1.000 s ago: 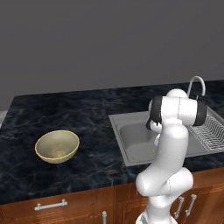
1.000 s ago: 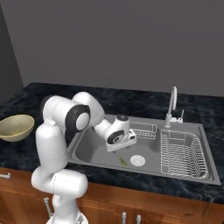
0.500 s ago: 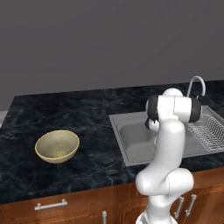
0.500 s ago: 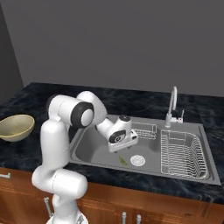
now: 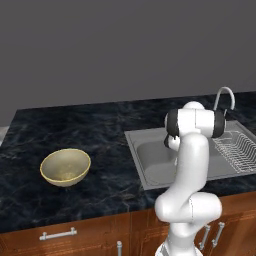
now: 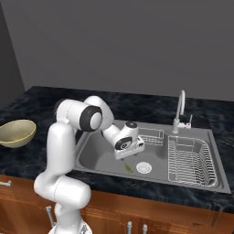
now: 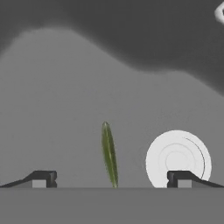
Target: Pick the tangerines from the cabinet and place them in one bowl. Pick the lemon wedge from the sink and place it in the other bowl.
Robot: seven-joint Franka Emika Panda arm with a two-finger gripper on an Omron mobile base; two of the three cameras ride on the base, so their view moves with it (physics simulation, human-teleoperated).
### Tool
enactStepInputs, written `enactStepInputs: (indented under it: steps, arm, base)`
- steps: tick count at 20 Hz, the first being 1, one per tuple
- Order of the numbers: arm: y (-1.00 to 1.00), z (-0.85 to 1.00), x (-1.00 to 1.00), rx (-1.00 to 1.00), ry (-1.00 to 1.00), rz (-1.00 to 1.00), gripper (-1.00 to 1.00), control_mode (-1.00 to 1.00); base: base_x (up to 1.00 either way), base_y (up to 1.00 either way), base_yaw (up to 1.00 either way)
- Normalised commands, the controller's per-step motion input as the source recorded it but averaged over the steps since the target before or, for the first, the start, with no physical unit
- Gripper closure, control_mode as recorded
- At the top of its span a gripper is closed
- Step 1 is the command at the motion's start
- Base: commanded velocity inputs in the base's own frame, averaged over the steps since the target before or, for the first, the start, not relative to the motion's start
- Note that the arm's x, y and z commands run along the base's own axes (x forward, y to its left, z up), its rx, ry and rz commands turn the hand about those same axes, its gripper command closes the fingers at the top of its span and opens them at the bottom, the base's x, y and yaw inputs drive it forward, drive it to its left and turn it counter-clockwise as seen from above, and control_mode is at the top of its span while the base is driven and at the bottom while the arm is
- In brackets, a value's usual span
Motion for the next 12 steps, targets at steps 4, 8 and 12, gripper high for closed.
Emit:
enactStepInputs:
  steps: [4, 8, 12]
  arm:
    - [-0.01, -0.12, 0.22, 0.0, 0.0, 0.0, -1.0, -1.0]
    - [-0.04, -0.11, 0.01, 0.0, 0.0, 0.0, -1.0, -1.0]
    - [0.0, -0.15, 0.0, 0.0, 0.0, 0.0, -1.0, -1.0]
  base:
    - [0.0, 0.0, 0.0]
    - [0.0, 0.0, 0.0]
    - [0.0, 0.0, 0.0]
